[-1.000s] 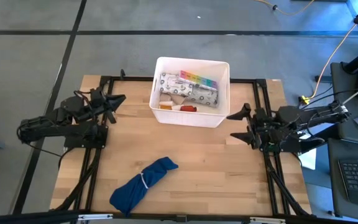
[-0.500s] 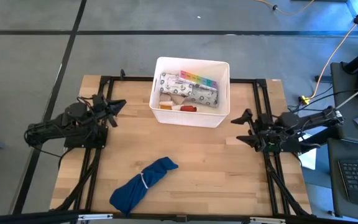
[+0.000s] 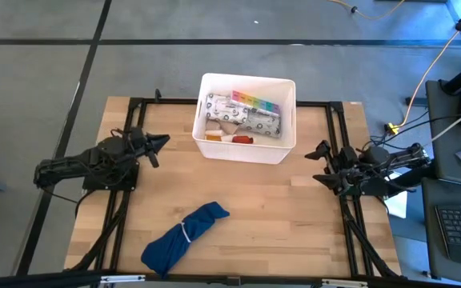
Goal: Pick & place medical supplies in basket/bin
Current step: Return to Home Position
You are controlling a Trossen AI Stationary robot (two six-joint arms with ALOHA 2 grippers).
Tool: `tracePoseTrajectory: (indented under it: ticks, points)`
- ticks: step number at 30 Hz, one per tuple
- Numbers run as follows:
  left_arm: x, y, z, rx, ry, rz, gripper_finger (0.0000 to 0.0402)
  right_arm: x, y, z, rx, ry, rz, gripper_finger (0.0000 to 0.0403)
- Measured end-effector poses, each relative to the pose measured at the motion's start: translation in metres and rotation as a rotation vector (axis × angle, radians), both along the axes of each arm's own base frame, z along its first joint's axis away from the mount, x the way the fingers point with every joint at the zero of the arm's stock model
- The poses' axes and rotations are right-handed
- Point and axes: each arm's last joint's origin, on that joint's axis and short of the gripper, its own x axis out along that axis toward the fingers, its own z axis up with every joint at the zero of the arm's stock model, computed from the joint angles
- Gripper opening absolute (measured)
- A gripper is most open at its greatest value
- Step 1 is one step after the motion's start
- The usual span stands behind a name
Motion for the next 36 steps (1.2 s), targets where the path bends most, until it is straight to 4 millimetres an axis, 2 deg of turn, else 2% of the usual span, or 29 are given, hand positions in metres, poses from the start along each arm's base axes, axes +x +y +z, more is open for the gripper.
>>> tracePoseTrajectory:
  ticks: [6,10,15,19,23,36]
  points:
    - [0.004,0.001,-0.017,-0.017,0.039,0.008,0.004,0.004,0.0,-0.016,0.02,0.054,-0.017,0.0365]
    - [0.005,0.001,-0.019,-0.011,0.05,0.015,0.004,0.005,0.0,-0.018,0.021,0.077,-0.046,0.0365]
    - [0.005,0.003,-0.019,0.119,0.142,0.065,0.004,0.007,-0.001,-0.028,-0.015,0.179,-0.091,0.0365]
    - [0.005,0.003,-0.019,0.192,0.192,0.052,0.004,0.009,-0.001,-0.037,0.022,0.281,-0.109,0.0365]
    - [0.006,0.001,-0.019,0.154,0.166,0.007,0.004,0.009,-0.001,-0.038,-0.004,0.289,-0.088,0.0365]
    - [0.006,0.002,-0.02,0.217,0.211,0.001,0.004,0.009,0.0,-0.039,-0.011,0.292,-0.052,0.0365]
